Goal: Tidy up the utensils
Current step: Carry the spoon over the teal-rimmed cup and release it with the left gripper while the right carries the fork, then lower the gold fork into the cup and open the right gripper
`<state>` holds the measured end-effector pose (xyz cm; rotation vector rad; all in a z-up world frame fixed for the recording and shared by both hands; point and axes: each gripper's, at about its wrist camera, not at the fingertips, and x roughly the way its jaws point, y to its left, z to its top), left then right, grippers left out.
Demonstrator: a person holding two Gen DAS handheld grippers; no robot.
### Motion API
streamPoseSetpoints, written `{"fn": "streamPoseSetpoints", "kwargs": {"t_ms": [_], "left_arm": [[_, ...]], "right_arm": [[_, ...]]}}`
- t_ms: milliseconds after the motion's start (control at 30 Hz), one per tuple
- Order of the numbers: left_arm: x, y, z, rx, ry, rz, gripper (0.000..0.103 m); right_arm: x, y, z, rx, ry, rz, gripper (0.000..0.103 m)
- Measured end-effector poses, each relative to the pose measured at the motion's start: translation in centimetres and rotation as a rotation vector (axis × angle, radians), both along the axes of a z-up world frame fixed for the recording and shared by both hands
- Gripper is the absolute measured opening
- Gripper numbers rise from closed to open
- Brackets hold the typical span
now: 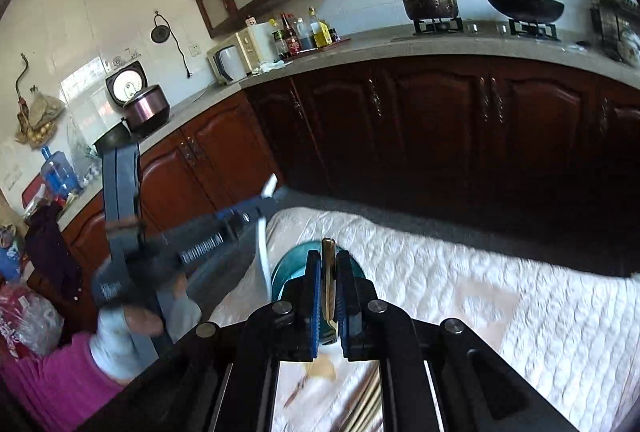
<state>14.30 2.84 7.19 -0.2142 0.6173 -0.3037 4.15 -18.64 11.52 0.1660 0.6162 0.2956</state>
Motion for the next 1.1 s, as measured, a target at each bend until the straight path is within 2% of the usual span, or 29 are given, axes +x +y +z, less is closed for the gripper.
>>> {"fn": "streamPoseSetpoints", "kwargs": {"t_ms": [100, 233, 433, 800, 1100], "left_arm": [[0.5, -0.4, -1.1, 0.004, -0.012, -0.023, 0.011], [0.6, -1.2, -2.0, 0.025, -0.076, -0.101, 0.011], [1.2, -0.5, -3.4, 0.027, -0.072, -0.156, 0.011], [0.8, 0.8, -5.6, -0.003, -0.105, -0.184, 0.012], [-0.4, 1.4, -7.2, 0.008, -0.080, -0.195, 0.011]], "right_arm": [[2.3, 1.0, -1.0, -0.013, 0.016, 0.004, 0.007], [4.4, 1.8, -2.3, -0.049, 0.037, -0.005, 0.007], [6.3, 2.0, -3.5, -0.067, 0.058, -0.010, 0.007], [8.9, 2.5, -6.9, -0.083, 0.138, -0.004, 0.007], [10.8, 3.0, -9.4, -0.083, 0.211, 0.011, 0.007]]}}
